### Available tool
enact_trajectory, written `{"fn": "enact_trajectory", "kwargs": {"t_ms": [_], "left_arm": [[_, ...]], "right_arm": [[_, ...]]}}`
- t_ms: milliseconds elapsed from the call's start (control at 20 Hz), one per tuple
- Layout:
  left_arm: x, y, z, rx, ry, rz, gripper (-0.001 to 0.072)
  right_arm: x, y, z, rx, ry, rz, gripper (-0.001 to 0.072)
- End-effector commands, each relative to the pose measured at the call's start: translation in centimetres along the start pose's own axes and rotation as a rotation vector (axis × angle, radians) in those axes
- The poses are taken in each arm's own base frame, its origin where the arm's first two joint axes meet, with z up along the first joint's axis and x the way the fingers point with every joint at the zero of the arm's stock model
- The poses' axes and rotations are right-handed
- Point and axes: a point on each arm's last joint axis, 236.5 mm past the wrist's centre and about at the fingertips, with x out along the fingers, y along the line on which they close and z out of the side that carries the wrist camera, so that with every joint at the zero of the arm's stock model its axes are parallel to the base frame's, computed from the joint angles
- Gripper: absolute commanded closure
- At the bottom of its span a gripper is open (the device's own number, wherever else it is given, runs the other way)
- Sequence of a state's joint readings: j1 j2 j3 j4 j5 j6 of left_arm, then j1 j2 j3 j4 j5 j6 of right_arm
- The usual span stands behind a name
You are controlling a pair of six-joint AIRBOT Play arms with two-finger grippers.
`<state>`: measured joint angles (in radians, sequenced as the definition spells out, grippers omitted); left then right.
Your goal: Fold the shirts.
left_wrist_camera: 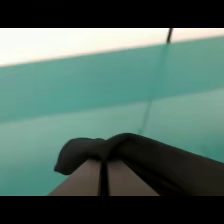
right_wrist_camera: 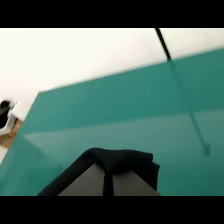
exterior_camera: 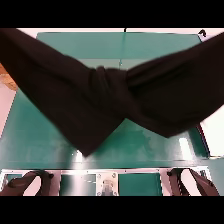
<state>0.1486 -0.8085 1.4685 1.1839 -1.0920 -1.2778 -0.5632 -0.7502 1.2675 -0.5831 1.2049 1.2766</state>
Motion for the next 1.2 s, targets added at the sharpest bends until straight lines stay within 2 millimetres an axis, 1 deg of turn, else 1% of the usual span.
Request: {"fn": "enact_trajectory", "kwargs": {"t_ms": [0, 50, 100, 150, 250, 300, 350, 400, 450, 500, 550, 600, 700, 800, 850, 900, 950, 1050, 1100, 1150], "left_arm": [[5.4, -1.3, -8.2, -0.103, 0.147, -0.113, 0.0685], [6.9, -1.9, -11.2, -0.127, 0.188, -0.15, 0.0685], [8.1, -2.5, -13.9, -0.161, 0.223, -0.183, 0.0685], [9.1, -3.2, -16.9, -0.203, 0.262, -0.216, 0.0685], [10.2, -4.2, -22.4, -0.27, 0.331, -0.256, 0.0685], [10.6, -4.4, -24.9, -0.296, 0.361, -0.254, 0.0685], [10.8, -4.3, -27.6, -0.317, 0.396, -0.243, 0.0685], [11.0, -4.2, -30.1, -0.341, 0.43, -0.223, 0.0685], [10.9, -4.1, -32.0, -0.36, 0.457, -0.208, 0.0685], [10.8, -4.1, -33.6, -0.375, 0.483, -0.199, 0.0685], [10.5, -4.4, -34.8, -0.384, 0.507, -0.201, 0.0685], [10.3, -4.6, -35.4, -0.386, 0.526, -0.206, 0.0685], [10.1, -4.8, -35.7, -0.386, 0.538, -0.214, 0.0685], [10.1, -4.8, -35.7, -0.385, 0.538, -0.214, 0.0685], [10.1, -4.8, -35.7, -0.386, 0.539, -0.214, 0.0685], [10.1, -4.9, -35.8, -0.386, 0.541, -0.216, 0.0685], [10.1, -4.9, -35.8, -0.386, 0.543, -0.219, 0.0685], [10.0, -5.0, -35.8, -0.385, 0.546, -0.221, 0.0684], [10.0, -4.9, -35.8, -0.383, 0.546, -0.219, 0.0685], [10.1, -4.8, -35.8, -0.382, 0.544, -0.216, 0.0684]], "right_arm": [[3.7, -4.4, -8.7, 0.149, 0.18, -0.004, 0.07], [4.8, -6.0, -11.9, 0.201, 0.229, -0.013, 0.07], [5.9, -7.6, -15.4, 0.258, 0.277, -0.03, 0.07], [6.7, -9.2, -18.7, 0.309, 0.313, -0.055, 0.07], [7.9, -12.2, -25.3, 0.408, 0.386, -0.122, 0.07], [8.2, -13.4, -27.6, 0.431, 0.413, -0.15, 0.07], [8.4, -14.6, -29.3, 0.451, 0.436, -0.18, 0.07], [8.7, -15.4, -30.2, 0.465, 0.453, -0.198, 0.07], [9.0, -16.2, -30.7, 0.478, 0.464, -0.217, 0.07], [9.3, -16.9, -30.8, 0.473, 0.468, -0.227, 0.07], [9.7, -17.4, -30.7, 0.475, 0.468, -0.236, 0.07], [10.1, -17.7, -30.2, 0.473, 0.467, -0.238, 0.07], [10.8, -17.9, -28.6, 0.457, 0.448, -0.233, 0.0699], [11.4, -17.7, -25.8, 0.411, 0.405, -0.22, 0.0698], [11.7, -17.4, -24.1, 0.377, 0.387, -0.208, 0.0611], [11.8, -16.9, -22.4, 0.338, 0.376, -0.195, 0.0444], [11.7, -16.3, -20.8, 0.294, 0.375, -0.18, 0.0381], [11.1, -14.8, -18.0, 0.275, 0.387, -0.157, 0.0374], [10.9, -14.1, -17.0, 0.285, 0.39, -0.153, 0.0336], [10.9, -13.1, -16.1, 0.293, 0.391, -0.137, 0.0279]]}}
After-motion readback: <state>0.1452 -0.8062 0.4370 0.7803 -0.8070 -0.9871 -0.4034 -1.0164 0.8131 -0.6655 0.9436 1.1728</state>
